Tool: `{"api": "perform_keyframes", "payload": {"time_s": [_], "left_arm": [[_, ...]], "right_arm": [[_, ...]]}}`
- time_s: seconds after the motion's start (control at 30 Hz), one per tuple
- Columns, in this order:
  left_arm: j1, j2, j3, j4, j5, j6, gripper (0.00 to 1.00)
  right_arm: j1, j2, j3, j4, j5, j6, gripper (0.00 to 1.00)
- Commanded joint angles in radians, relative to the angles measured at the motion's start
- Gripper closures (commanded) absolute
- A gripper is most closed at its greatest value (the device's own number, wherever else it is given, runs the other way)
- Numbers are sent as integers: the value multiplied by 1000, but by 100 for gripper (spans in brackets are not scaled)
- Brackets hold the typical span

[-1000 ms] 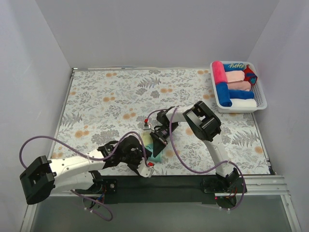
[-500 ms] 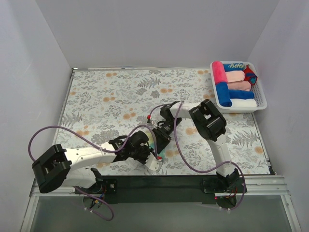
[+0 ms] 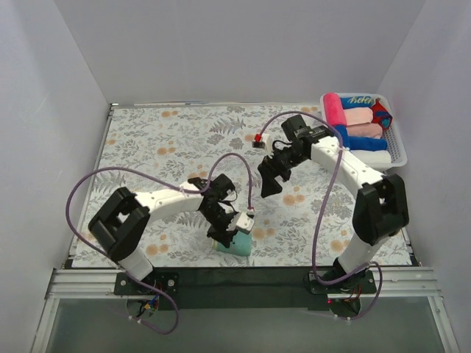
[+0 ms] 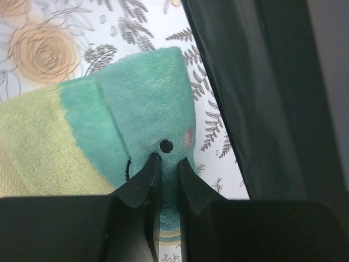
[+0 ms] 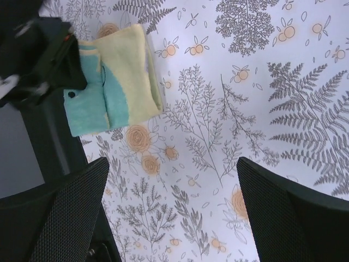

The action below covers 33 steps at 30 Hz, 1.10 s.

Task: Roll the towels
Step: Roll the towel

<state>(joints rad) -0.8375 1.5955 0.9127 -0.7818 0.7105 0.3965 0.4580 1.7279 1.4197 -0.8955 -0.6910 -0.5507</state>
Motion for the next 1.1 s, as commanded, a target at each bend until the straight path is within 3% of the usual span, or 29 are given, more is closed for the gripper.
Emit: {"api": "perform_keyframes", "payload": {"time_s": [0.0,0.17,0.3,0.43,0.6,0.77,1.07], "left_arm": [[92,168,67,-195,106,10,100],[199,407,233,-295,158,80,100],[261,546,359,-341,187,131,100],[307,659,442,-388,190,165,98],[342,738,494,-407,190,188,95],[357,771,517,-401,201,182,94],[368,796,532,-405,208,185,90]], "right_arm": [[16,-106,-71,32,77,-8,13],[33,-226,-181,73,91,-5,25],[96,-232,-225,125,169,9,36],[178,-254,-261,211,215,47,37],[400,-240,-304,334,370,69,30],[571,-194,-360,463,490,86,31],[712,-93,-458,636,651,35,35]]}}
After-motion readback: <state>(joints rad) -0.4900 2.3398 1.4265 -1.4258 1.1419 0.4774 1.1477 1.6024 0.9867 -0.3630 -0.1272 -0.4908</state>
